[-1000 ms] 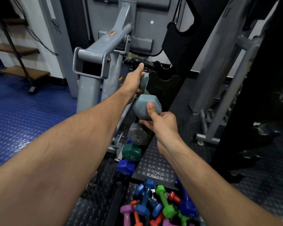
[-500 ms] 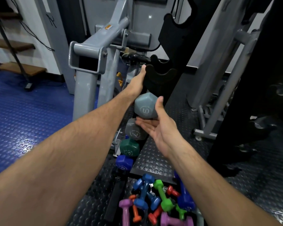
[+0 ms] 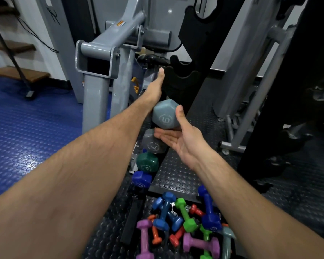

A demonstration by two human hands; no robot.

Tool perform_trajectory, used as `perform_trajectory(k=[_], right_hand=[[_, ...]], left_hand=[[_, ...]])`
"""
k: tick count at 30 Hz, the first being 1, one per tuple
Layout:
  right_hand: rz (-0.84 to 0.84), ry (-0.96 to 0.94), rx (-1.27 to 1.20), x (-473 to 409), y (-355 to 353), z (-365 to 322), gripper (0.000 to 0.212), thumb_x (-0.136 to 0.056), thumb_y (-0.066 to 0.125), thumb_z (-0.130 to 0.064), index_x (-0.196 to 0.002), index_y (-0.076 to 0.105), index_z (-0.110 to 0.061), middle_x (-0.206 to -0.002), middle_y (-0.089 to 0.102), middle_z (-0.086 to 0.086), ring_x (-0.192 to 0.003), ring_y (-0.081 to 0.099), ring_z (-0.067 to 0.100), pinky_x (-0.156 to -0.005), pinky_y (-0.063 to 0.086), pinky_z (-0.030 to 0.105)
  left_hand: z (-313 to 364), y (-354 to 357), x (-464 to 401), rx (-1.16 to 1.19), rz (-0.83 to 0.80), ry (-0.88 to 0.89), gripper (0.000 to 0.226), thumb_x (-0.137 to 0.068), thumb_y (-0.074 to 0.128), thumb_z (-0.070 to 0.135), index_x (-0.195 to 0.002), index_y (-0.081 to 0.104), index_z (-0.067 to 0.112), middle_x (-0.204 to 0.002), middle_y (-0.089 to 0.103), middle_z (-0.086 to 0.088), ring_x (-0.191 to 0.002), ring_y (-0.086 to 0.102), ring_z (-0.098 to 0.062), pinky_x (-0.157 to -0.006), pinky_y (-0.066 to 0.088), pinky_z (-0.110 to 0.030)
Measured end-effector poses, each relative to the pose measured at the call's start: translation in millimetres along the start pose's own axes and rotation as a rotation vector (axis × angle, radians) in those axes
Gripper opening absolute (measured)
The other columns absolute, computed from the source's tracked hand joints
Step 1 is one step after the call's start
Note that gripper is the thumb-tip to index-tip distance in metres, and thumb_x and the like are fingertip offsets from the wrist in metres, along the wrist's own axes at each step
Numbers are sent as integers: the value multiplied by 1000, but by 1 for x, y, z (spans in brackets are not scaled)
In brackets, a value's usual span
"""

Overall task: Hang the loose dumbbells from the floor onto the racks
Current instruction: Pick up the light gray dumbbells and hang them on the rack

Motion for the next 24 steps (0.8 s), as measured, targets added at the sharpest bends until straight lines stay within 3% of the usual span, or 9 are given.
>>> perform_trajectory(k=[3,5,7,10,12,14,17,21,24], right_hand=[[4,9,92,-2,-5,0,64,-94,58,-63,-115,61,-3,-103,77,25,-99,78,31,-91,61,36],[15,-1,206,-4,-9,0,65,-93,55,-67,-113,64,-7,-103,79,19,-99,78,27,-92,61,37],[20,-21,301,-7,-15,1,66,-91,56,-69,-116,65,-8,-104,80,13,-100,77,24,-90,62,37],[42,-44,366,-8,-25,4,64,-88,63,-63,-120,63,-8,-106,79,11,-103,76,25,-87,61,36],[58,-59,391,-8,-34,7,45,-95,65,-50,-117,65,-10,-108,79,10,-101,77,22,-90,61,37],[86,-109,435,-8,-42,9,15,-102,64,-19,-115,67,-11,-111,78,11,-99,77,20,-92,61,37],[169,-216,555,-5,-52,7,38,-87,58,18,-110,70,-10,-102,79,12,-86,79,18,-79,61,32],[276,-339,704,-1,-56,3,18,-79,90,-18,-89,75,-17,-71,75,1,-62,69,11,-71,59,28],[297,-310,827,-1,-65,11,31,-84,82,-47,-76,75,-18,-64,72,-1,-57,61,6,-70,58,32]], left_hand=[[-2,-1,-1,13,4,10,51,-110,29,49,-112,68,17,-104,73,3,-77,71,0,-70,54,-16],[-1,-4,-1,-7,39,50,50,-110,27,49,-103,69,22,-99,75,1,-87,73,-4,-85,56,-20],[-2,-9,-1,-13,88,88,56,-110,27,49,-109,72,16,-106,77,-6,-102,74,-15,-100,55,-33],[-8,-13,1,19,133,103,62,-109,30,51,-120,71,5,-99,78,-5,-92,74,-14,-89,57,-33],[-16,-16,4,36,149,107,59,-108,33,54,-113,72,9,-90,77,0,-84,72,-10,-84,54,-31],[-26,-19,12,40,179,105,52,-106,36,56,-105,72,18,-94,75,2,-92,71,-12,-93,54,-36],[-39,-25,26,5,236,145,54,-104,35,58,-114,72,19,-116,74,-1,-113,68,-17,-108,50,-44],[-55,-31,51,16,326,207,51,-100,38,60,-113,72,24,-119,74,0,-115,68,-15,-108,50,-44],[-77,-32,71,-22,467,194,39,-102,40,55,-106,71,31,-115,74,5,-113,67,-12,-104,50,-38]])
Point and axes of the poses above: each hand's wrist, its own x-axis away from the middle knuckle, its own y-axis out of the palm, z = x × y, the point moved 2 cm from there along -x, towards the middle knuckle
